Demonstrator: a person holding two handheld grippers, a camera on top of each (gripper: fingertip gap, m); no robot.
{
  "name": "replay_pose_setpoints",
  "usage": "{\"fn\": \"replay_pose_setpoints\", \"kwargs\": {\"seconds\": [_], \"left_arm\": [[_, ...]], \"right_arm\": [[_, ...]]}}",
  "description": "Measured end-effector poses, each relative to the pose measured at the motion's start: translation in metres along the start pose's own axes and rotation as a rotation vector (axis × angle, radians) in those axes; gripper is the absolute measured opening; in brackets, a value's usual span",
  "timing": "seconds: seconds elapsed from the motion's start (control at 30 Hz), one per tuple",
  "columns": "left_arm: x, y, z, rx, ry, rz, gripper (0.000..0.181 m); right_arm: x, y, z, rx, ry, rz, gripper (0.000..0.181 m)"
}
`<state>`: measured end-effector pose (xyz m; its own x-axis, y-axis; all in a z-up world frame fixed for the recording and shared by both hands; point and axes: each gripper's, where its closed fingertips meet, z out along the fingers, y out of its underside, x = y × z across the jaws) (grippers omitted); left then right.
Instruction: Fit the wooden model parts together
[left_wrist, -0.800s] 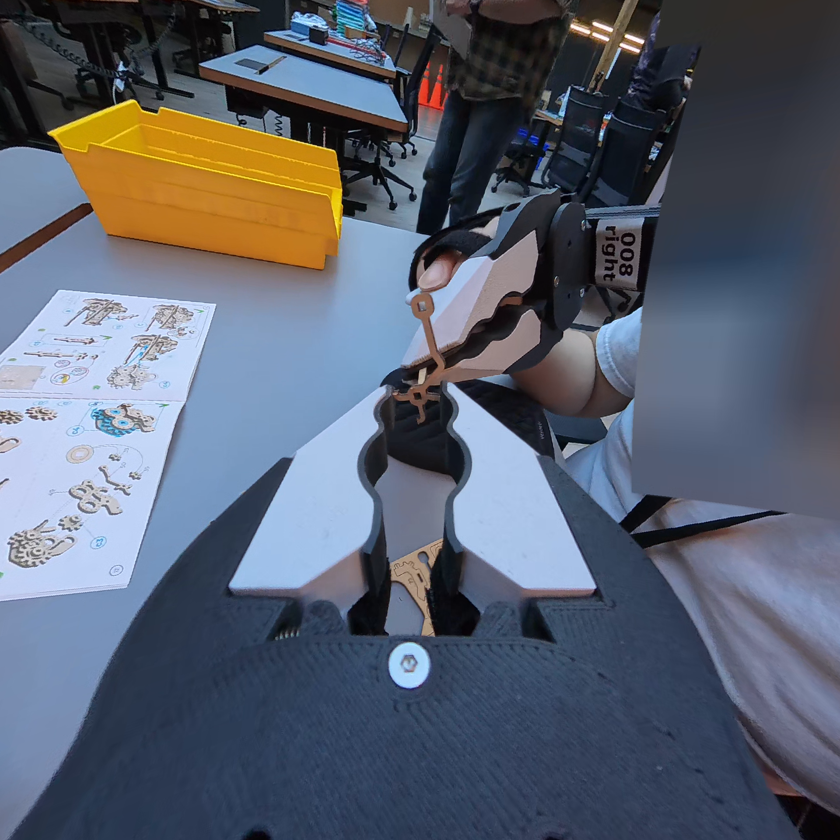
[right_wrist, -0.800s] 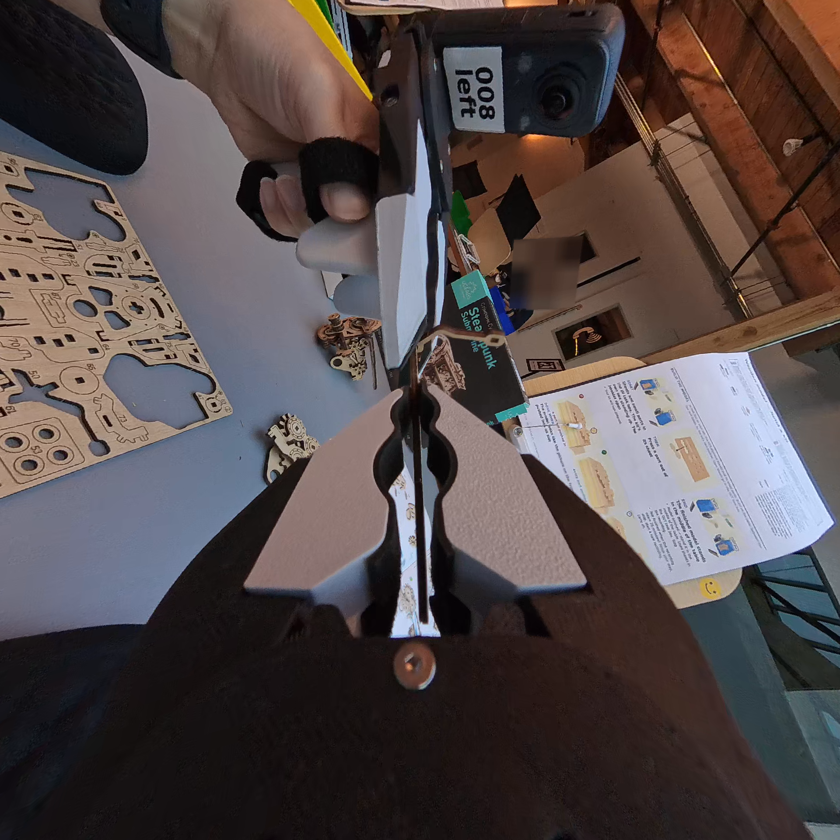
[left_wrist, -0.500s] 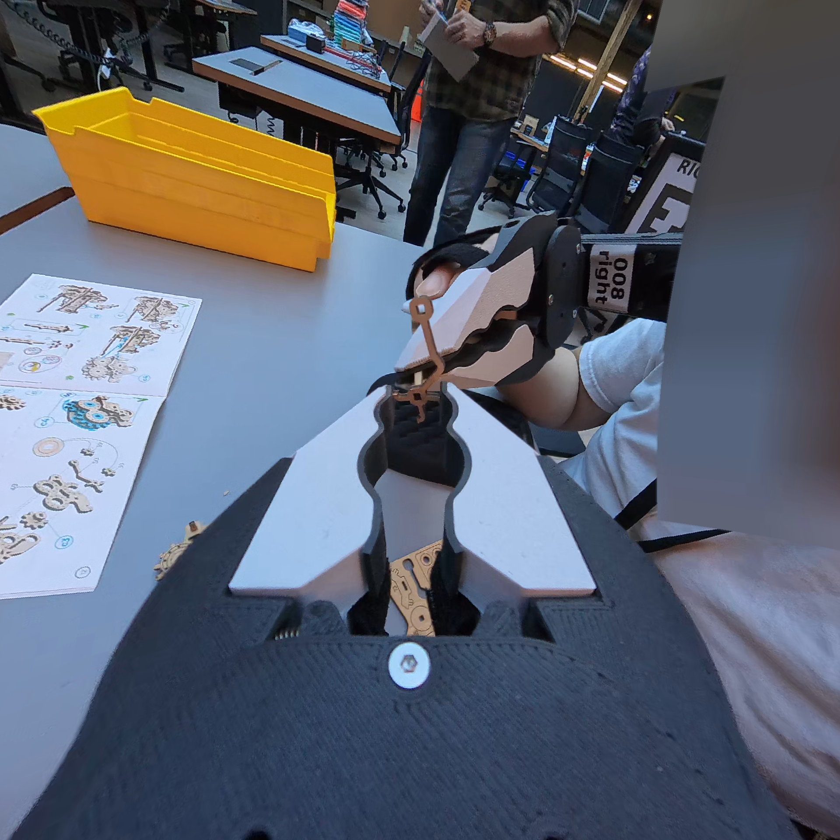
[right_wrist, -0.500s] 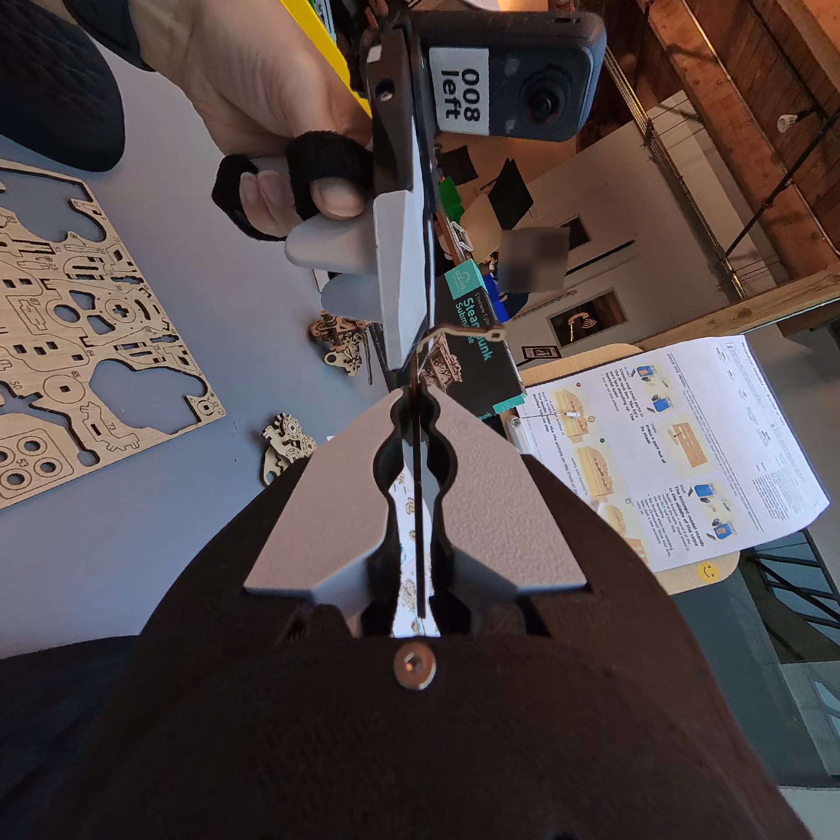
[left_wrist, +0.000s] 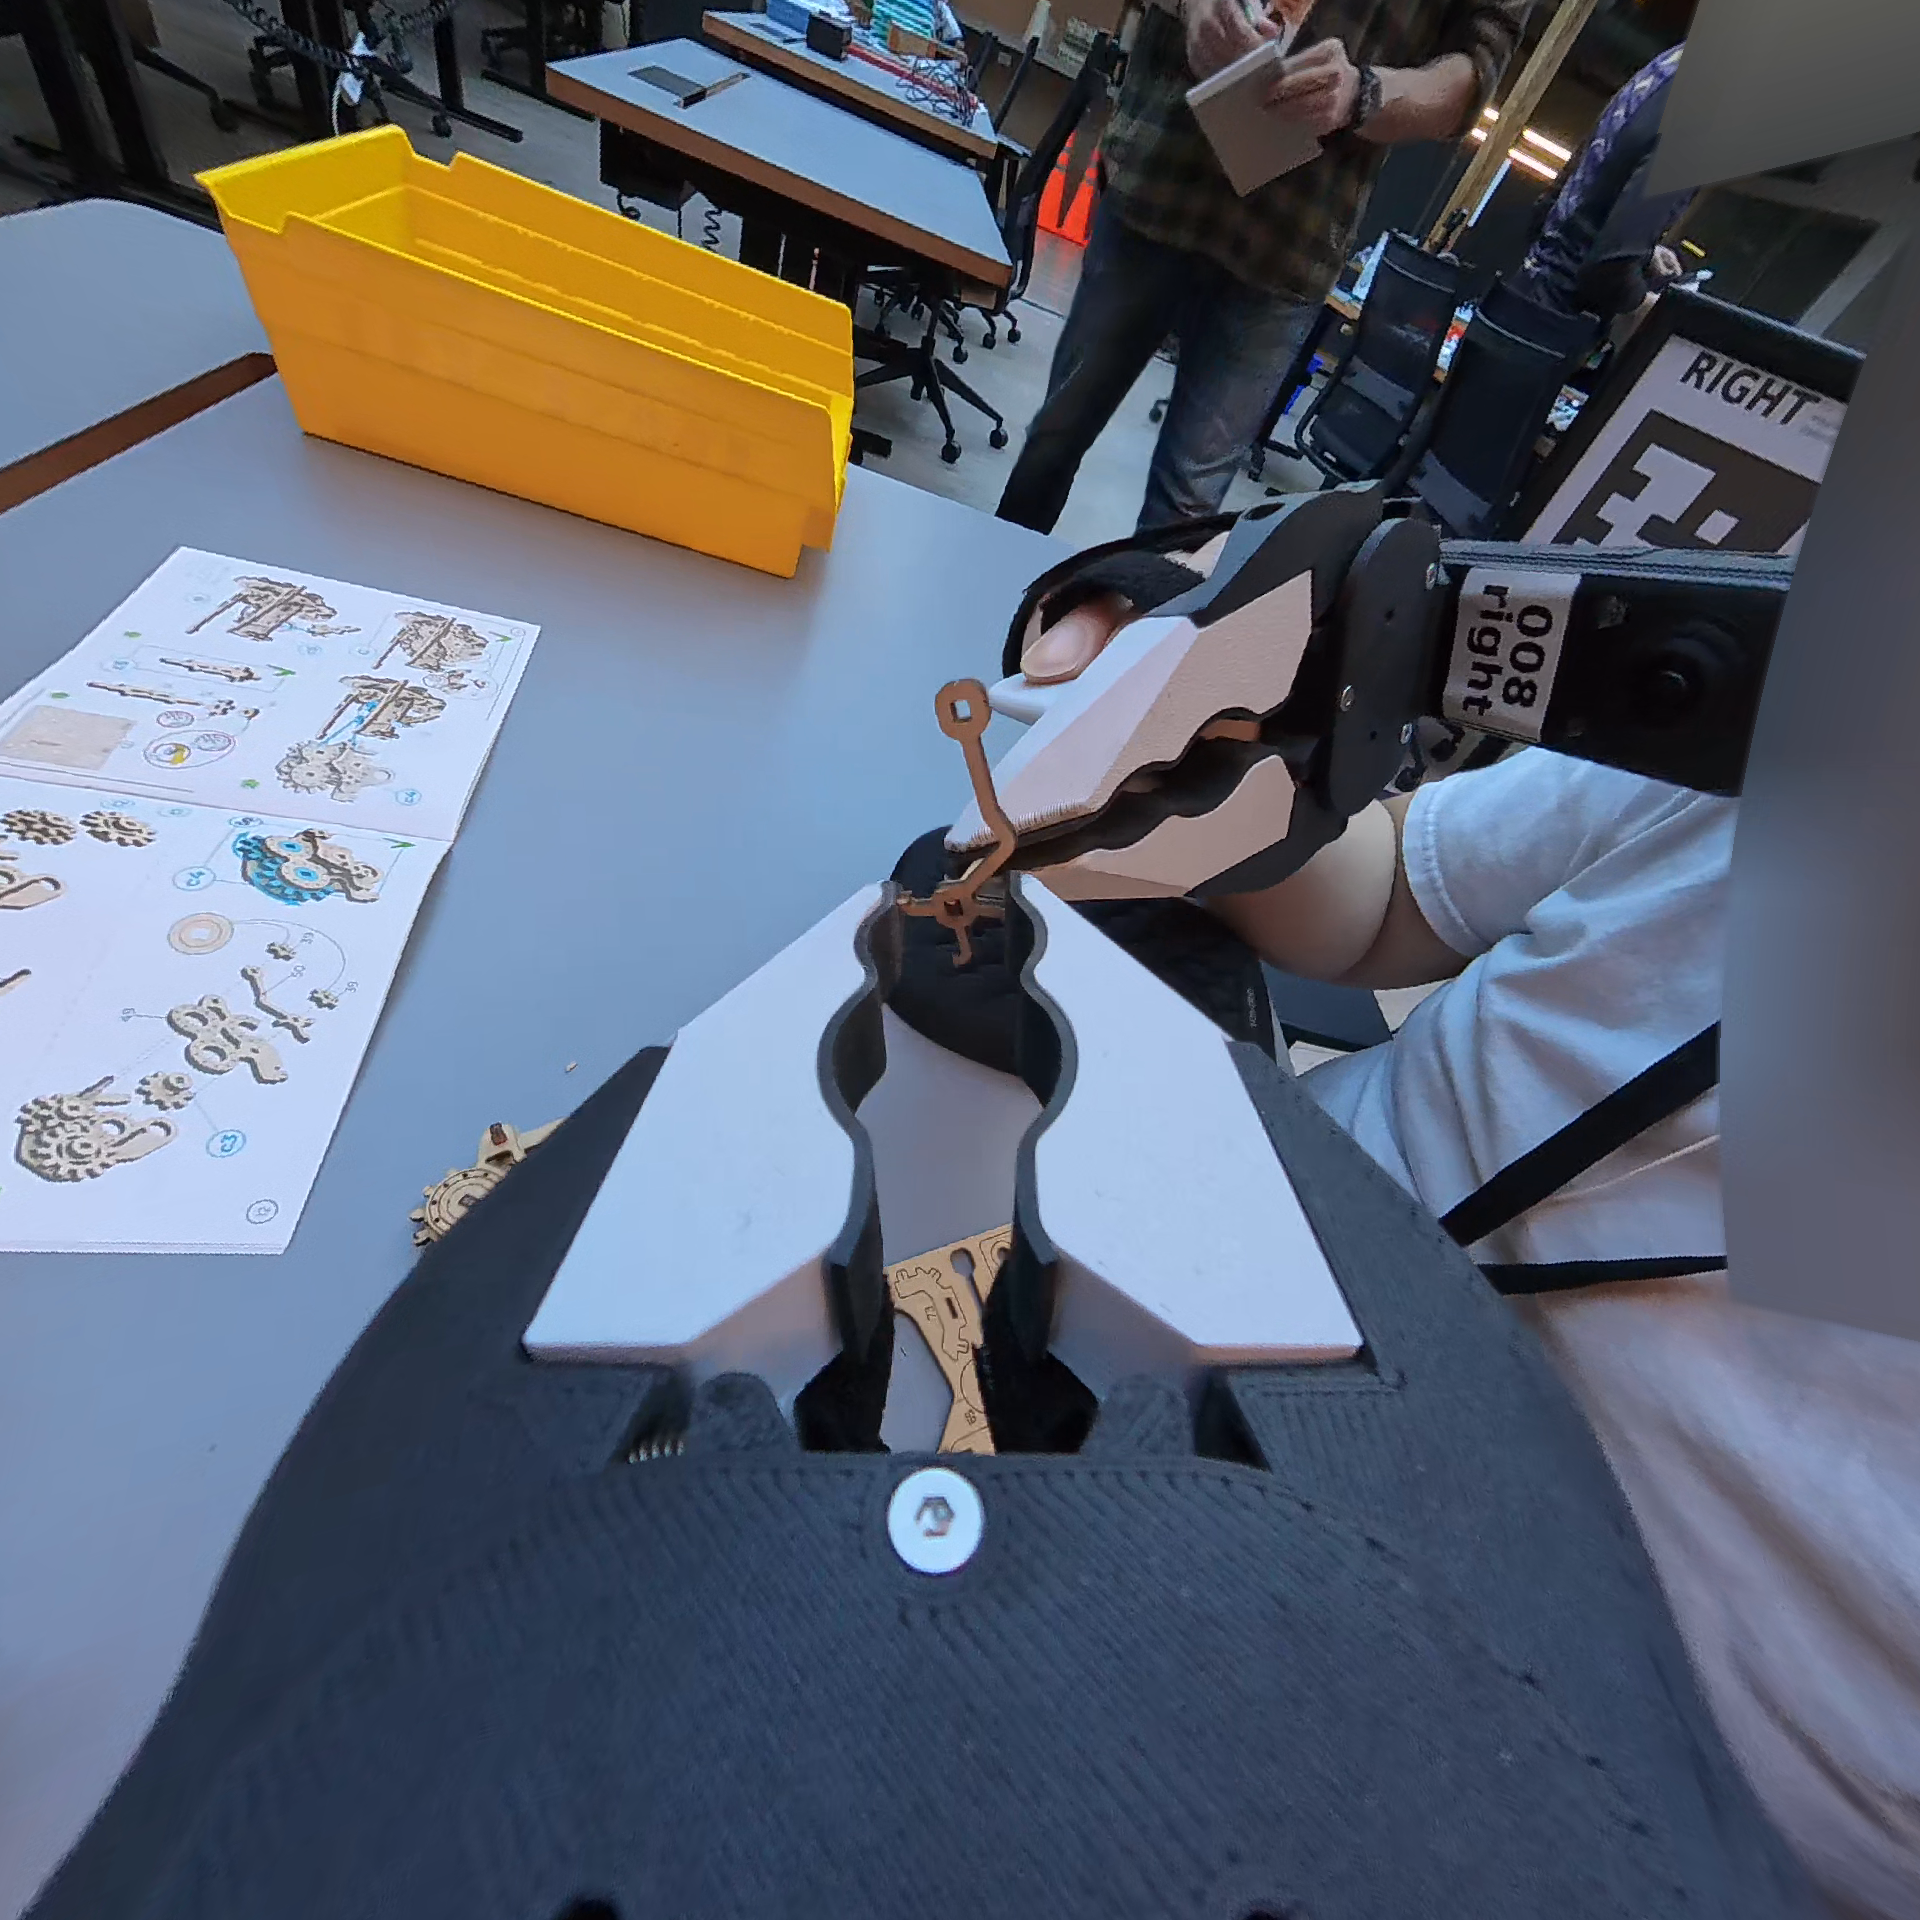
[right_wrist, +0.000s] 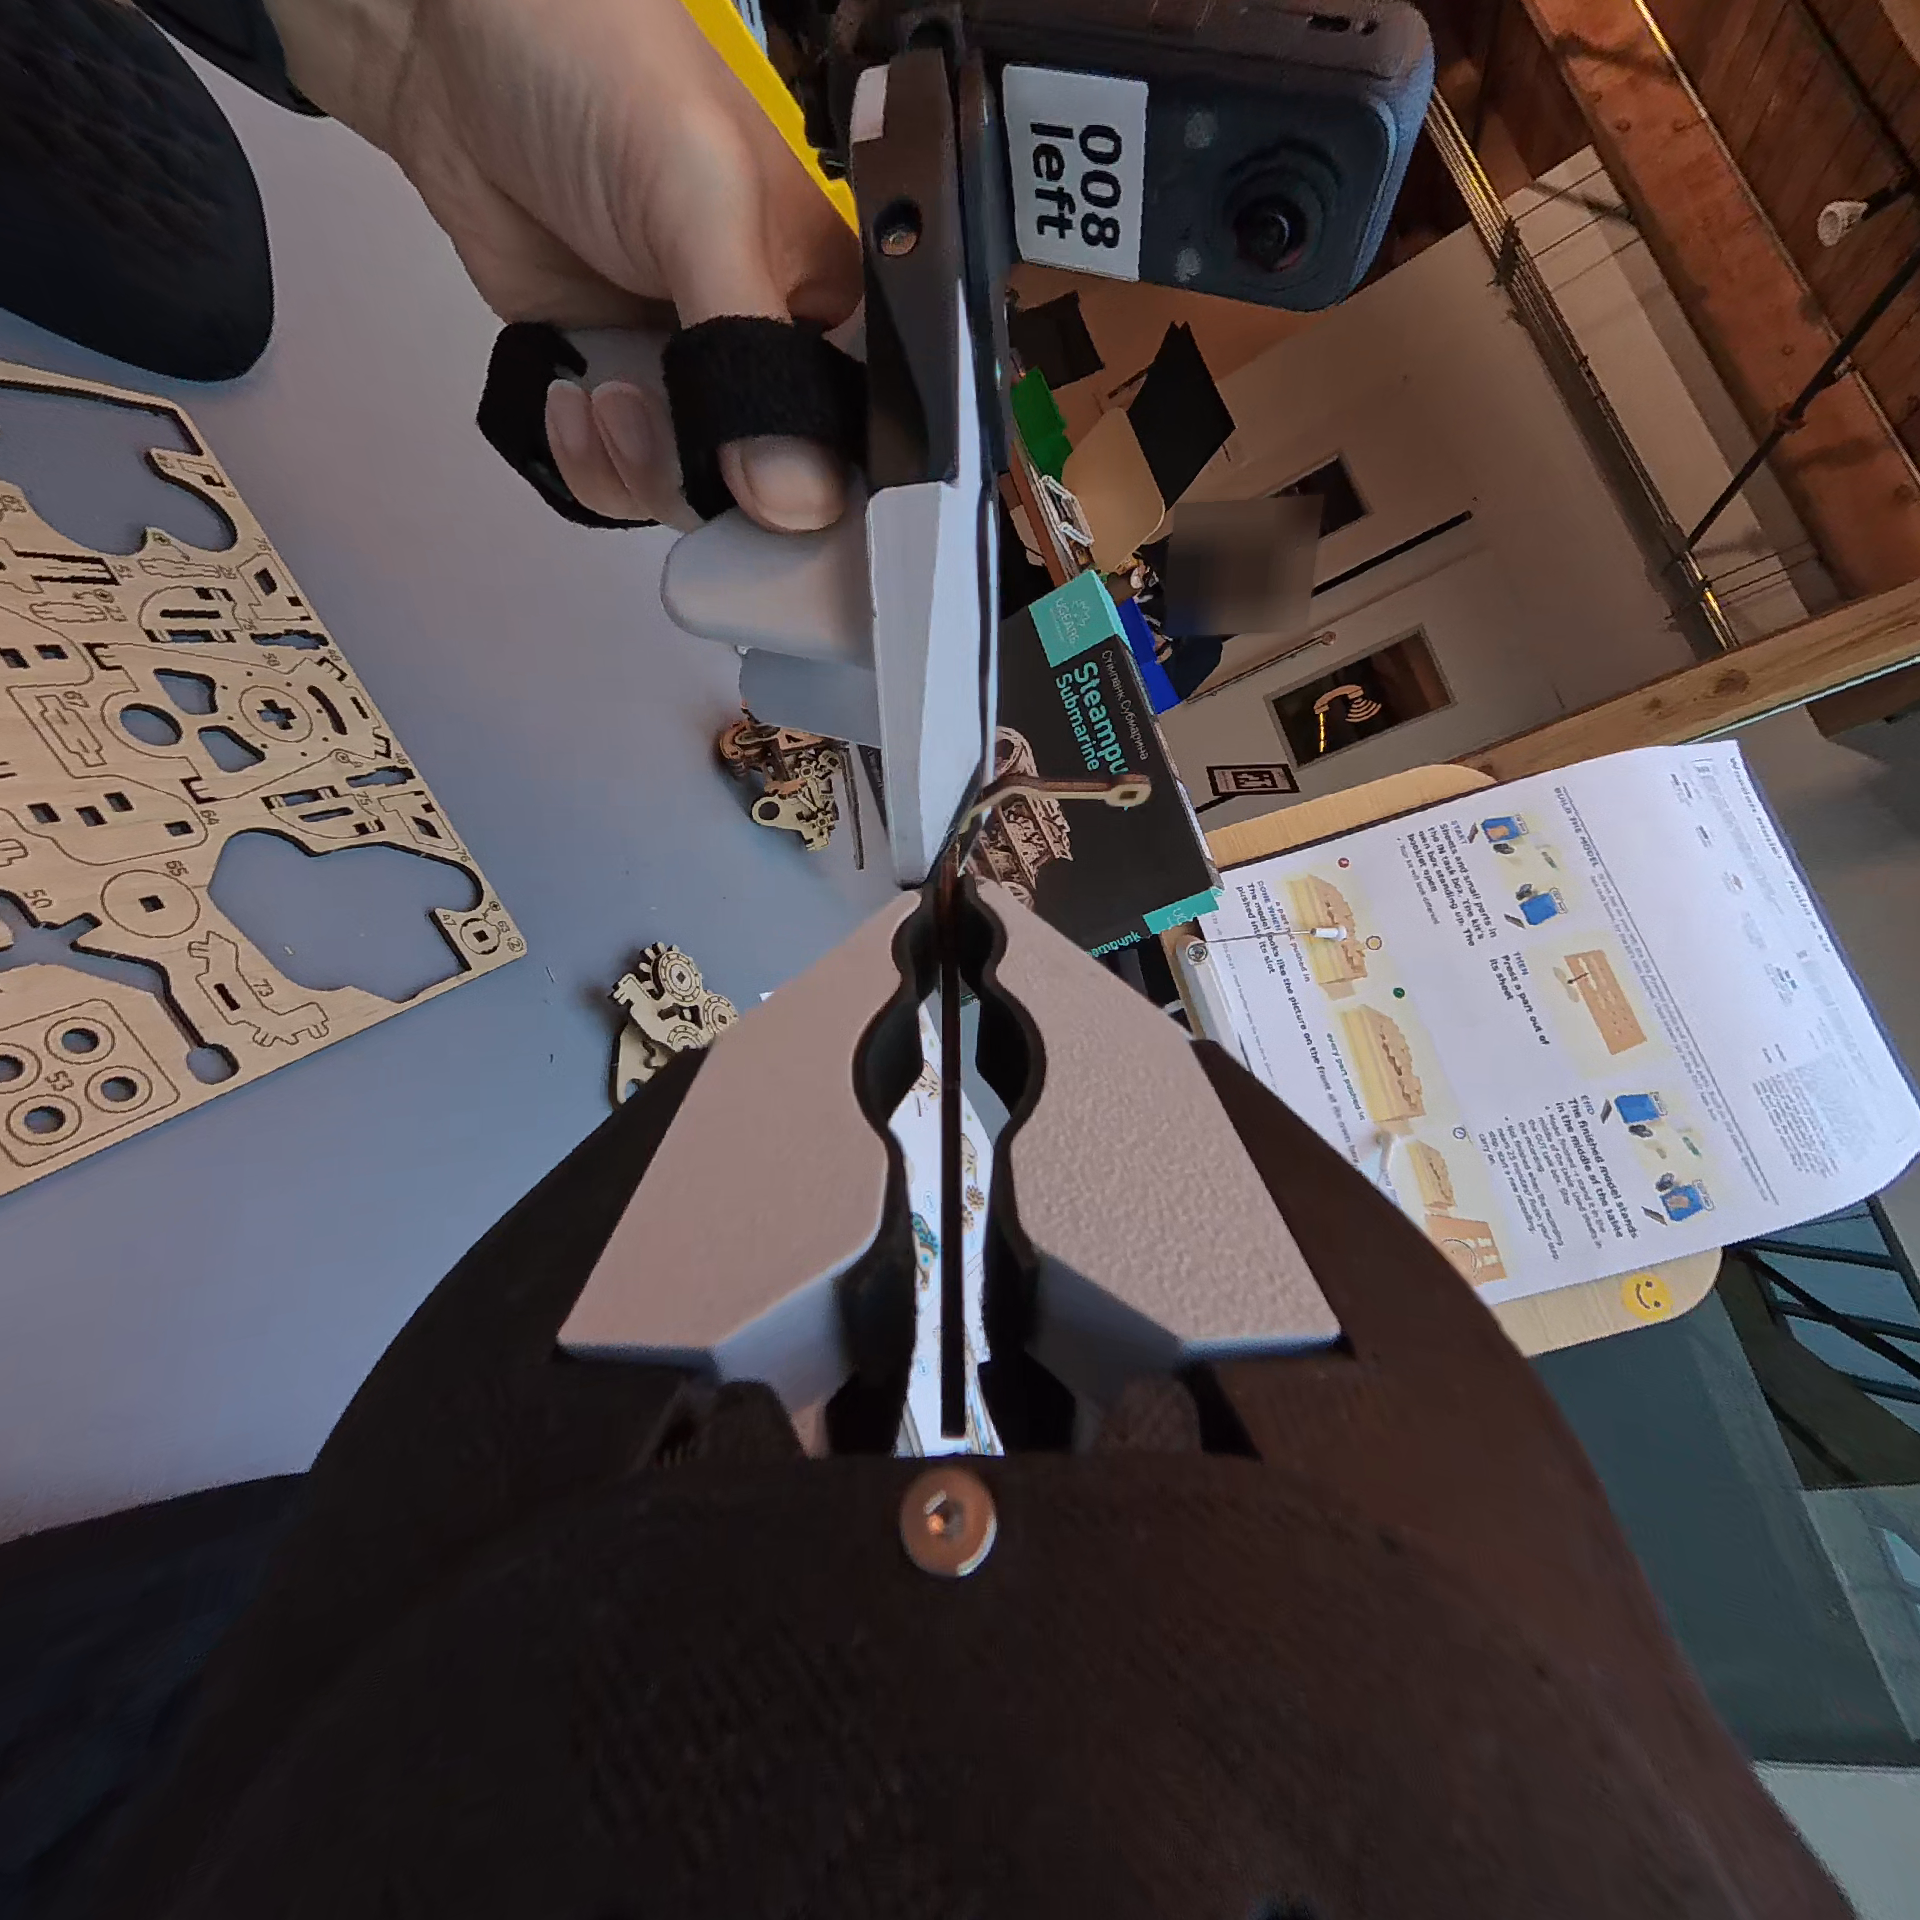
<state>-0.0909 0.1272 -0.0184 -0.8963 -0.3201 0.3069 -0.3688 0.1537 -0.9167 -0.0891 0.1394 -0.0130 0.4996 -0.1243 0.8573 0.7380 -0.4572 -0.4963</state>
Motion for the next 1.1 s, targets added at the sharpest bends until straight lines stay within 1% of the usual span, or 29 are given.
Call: {"fn": "replay_pose_setpoints", "kwargs": {"seconds": [0.03, 0.13, 0.27, 0.5, 0.57, 0.7, 0.73, 0.77, 0.8, 0.83, 0.87, 0.9, 0.97, 1.0, 1.03, 1.1], "left_arm": [[0.000, 0.001, 0.000, -0.005, 0.000, 0.003, 0.017], [0.009, 0.004, 0.003, -0.020, 0.056, 0.004, 0.017], [0.013, 0.005, 0.005, -0.032, 0.066, 0.020, 0.017], [0.011, 0.000, 0.002, -0.009, 0.051, 0.021, 0.017], [0.015, 0.000, 0.002, -0.007, 0.081, 0.002, 0.017], [0.010, 0.005, 0.004, -0.029, 0.057, 0.004, 0.017], [0.002, 0.003, 0.001, -0.019, 0.015, 0.010, 0.017], [-0.009, 0.000, -0.009, -0.006, -0.038, 0.018, 0.017], [-0.017, -0.006, -0.022, 0.027, -0.064, 0.003, 0.017], [-0.022, -0.013, -0.035, 0.073, -0.066, -0.028, 0.017], [-0.022, -0.016, -0.044, 0.097, -0.043, -0.057, 0.017], [-0.022, -0.013, -0.048, 0.078, -0.026, -0.078, 0.017], [-0.030, -0.002, -0.047, 0.022, -0.070, -0.066, 0.017], [-0.028, 0.007, -0.044, -0.025, -0.051, -0.081, 0.017], [-0.026, 0.015, -0.040, -0.071, -0.027, -0.111, 0.018], [-0.026, 0.029, -0.036, -0.135, -0.009, -0.159, 0.017]], "right_arm": [[-0.001, 0.000, 0.000, 0.007, -0.008, 0.014, 0.001], [-0.004, -0.003, -0.003, 0.060, -0.043, 0.017, 0.001], [-0.005, -0.005, -0.008, 0.090, -0.061, 0.016, 0.001], [-0.001, -0.004, -0.008, 0.081, -0.032, 0.013, 0.001], [-0.001, -0.008, -0.007, 0.092, -0.037, 0.033, 0.001], [-0.002, 0.003, -0.008, 0.065, -0.047, 0.004, 0.001], [0.010, 0.013, -0.013, 0.039, -0.012, 0.023, 0.001], [0.023, 0.022, -0.020, 0.034, 0.012, 0.062, 0.001], [0.033, 0.032, -0.025, 0.028, 0.016, 0.124, 0.001], [0.034, 0.049, -0.025, -0.010, -0.029, 0.204, 0.002], [0.025, 0.074, -0.021, -0.093, -0.112, 0.292, 0.001], [0.012, 0.105, -0.017, -0.213, -0.184, 0.357, 0.002], [-0.017, 0.165, -0.016, -0.482, -0.293, 0.385, 0.002], [-0.025, 0.182, -0.015, -0.544, -0.303, 0.375, 0.002], [-0.033, 0.189, -0.012, -0.557, -0.321, 0.383, 0.005], [-0.048, 0.200, -0.013, -0.605, -0.383, 0.465, 0.011]]}}
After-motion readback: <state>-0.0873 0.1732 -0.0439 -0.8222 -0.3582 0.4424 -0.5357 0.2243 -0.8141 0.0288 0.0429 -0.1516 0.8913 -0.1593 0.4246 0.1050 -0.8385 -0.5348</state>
